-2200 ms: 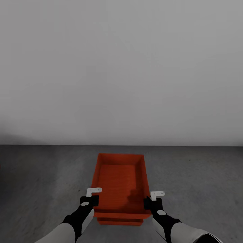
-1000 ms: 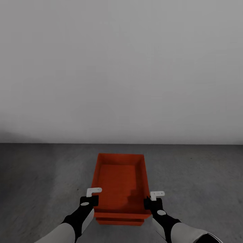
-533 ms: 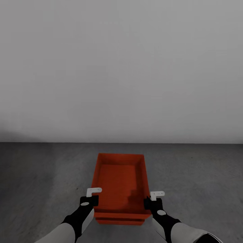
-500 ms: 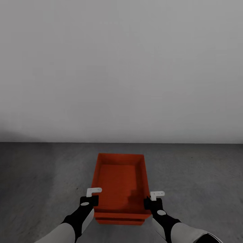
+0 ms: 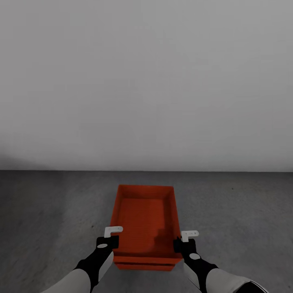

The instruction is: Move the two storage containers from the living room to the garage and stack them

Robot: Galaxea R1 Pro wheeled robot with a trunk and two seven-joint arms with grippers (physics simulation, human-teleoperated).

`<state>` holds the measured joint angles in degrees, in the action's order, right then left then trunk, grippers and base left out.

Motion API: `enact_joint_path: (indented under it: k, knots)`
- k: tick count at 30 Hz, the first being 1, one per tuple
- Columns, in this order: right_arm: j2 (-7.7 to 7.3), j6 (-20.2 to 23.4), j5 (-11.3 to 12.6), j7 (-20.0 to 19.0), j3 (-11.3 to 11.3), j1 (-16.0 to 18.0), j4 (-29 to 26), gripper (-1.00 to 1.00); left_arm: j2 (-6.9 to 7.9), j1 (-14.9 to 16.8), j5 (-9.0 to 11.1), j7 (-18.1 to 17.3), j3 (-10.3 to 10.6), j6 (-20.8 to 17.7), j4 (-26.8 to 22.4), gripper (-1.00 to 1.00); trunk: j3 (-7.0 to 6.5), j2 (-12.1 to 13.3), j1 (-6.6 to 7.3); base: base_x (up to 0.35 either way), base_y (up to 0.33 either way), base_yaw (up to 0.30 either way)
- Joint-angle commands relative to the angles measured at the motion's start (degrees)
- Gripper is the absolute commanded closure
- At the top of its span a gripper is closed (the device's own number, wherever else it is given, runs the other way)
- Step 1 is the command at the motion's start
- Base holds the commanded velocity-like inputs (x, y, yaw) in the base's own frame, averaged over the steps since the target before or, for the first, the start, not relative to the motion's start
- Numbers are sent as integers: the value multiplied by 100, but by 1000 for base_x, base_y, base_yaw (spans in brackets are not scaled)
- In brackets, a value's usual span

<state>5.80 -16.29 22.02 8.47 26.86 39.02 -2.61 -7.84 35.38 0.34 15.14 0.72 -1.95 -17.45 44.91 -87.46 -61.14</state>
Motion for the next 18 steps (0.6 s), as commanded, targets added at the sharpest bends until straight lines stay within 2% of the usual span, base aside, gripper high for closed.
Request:
enact_joint_path:
  k: [1, 10, 18]
  knots:
    - [0, -15, 83, -4, -40, 0, 15, 100, 1, 4, -130, 62, -133, -25, -215, 100, 23, -44, -22, 0, 0, 0]
    - [0, -15, 83, -4, -40, 0, 15, 100, 1, 4, -130, 61, -133, -25, -215, 100, 185, -405, -220, 0, 0, 0]
    - [0, -15, 83, -4, -40, 0, 15, 100, 1, 4, -130, 70, -133, -25, -215, 100, 185, -405, -220, 0, 0, 0]
